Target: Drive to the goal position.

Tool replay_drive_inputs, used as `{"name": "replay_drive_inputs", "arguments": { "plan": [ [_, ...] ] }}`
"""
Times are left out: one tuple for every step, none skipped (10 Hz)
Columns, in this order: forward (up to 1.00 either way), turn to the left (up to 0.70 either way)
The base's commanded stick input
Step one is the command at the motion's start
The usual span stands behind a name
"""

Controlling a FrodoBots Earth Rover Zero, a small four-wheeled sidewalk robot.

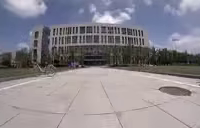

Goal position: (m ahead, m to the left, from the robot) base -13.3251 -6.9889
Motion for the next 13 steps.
{"name": "replay_drive_inputs", "arguments": {
  "plan": [
    [1.00,0.00],
    [1.00,0.00],
    [1.00,0.00],
    [1.00,0.00],
    [1.00,0.00],
    [1.00,0.00],
    [1.00,0.00],
    [1.00,0.00],
    [1.00,0.06],
    [1.00,0.21],
    [1.00,0.15],
    [1.00,0.00],
    [1.00,0.00]
  ]
}}
